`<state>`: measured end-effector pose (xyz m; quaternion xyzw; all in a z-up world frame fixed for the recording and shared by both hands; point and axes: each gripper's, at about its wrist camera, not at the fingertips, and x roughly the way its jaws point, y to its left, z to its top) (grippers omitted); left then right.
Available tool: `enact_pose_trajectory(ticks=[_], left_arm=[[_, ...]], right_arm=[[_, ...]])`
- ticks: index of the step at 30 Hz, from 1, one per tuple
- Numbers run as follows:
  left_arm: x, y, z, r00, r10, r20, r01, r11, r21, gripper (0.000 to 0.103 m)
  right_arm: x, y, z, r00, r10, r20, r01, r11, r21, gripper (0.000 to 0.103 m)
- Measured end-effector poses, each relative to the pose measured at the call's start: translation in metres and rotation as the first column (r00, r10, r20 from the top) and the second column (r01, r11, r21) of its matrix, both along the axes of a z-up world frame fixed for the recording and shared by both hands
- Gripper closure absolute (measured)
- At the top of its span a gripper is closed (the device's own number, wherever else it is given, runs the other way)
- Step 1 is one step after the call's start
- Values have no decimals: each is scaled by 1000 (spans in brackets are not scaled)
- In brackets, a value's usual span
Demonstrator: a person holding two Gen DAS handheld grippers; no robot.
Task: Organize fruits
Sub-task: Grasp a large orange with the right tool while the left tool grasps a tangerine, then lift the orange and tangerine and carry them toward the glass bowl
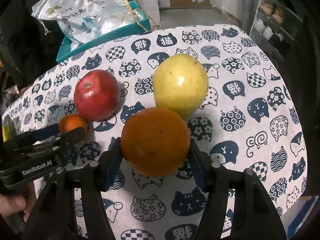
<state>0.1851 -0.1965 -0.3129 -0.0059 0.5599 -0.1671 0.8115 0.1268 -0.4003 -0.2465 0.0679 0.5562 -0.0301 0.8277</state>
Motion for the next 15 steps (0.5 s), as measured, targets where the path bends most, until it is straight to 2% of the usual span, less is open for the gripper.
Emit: enact_pose_trajectory(ticks=[1, 2, 3, 5, 15], left_arm=[[-1, 0, 1, 1000, -5, -2, 5, 1000, -17, 43], [-2, 0, 3, 1000, -14, -3, 14, 999, -32, 55], [-3, -2, 6, 1000, -22, 1, 22, 999, -32, 57], [-6, -3, 11, 999, -26, 20, 26, 1000, 1, 57], [-23, 13, 39, 997, -8, 71, 10, 1000, -20, 58]], right_arm=[[0, 0, 0, 1000, 2, 0, -2, 1000, 0, 41], [-1, 2, 0, 1000, 5, -1, -5, 1000, -3, 41], [-1, 3, 1, 1000, 8, 1, -8, 1000, -7, 41], [-2, 4, 4, 1000, 11, 6, -11, 1000, -10, 41], [-10, 14, 30, 998, 34, 51, -32, 999, -41, 41]])
